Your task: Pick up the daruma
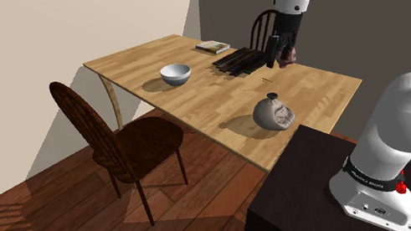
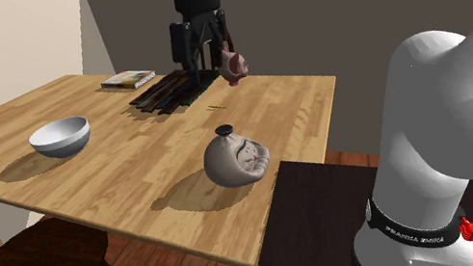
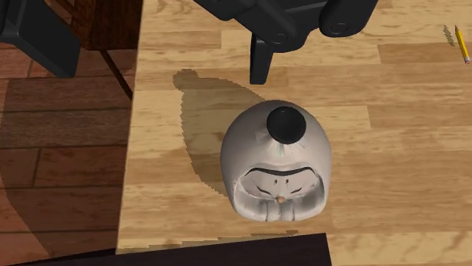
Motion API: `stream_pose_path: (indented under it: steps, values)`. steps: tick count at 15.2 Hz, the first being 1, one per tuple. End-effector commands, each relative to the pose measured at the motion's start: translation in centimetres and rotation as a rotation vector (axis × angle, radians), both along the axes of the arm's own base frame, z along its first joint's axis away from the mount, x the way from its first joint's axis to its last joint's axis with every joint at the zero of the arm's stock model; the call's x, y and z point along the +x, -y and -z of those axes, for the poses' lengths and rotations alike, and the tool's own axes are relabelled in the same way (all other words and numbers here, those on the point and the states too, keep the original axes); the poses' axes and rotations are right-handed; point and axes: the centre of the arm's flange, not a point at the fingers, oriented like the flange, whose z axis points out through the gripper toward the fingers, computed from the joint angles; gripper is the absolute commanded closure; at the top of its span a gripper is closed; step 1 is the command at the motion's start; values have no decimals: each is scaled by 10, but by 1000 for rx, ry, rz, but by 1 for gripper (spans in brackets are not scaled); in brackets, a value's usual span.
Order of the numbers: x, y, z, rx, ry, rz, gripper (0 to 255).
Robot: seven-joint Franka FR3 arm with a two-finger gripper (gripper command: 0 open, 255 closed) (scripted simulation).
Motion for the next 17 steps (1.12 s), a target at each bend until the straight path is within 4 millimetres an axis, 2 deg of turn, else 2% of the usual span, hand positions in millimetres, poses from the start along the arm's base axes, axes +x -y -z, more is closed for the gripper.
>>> stream_pose_path:
  steps: [1, 13, 17]
  values:
    - [3, 16, 22, 2, -3, -1, 0]
    - [34, 97, 153, 15, -31, -6, 0]
    - [34, 97, 175, 15, -31, -6, 0]
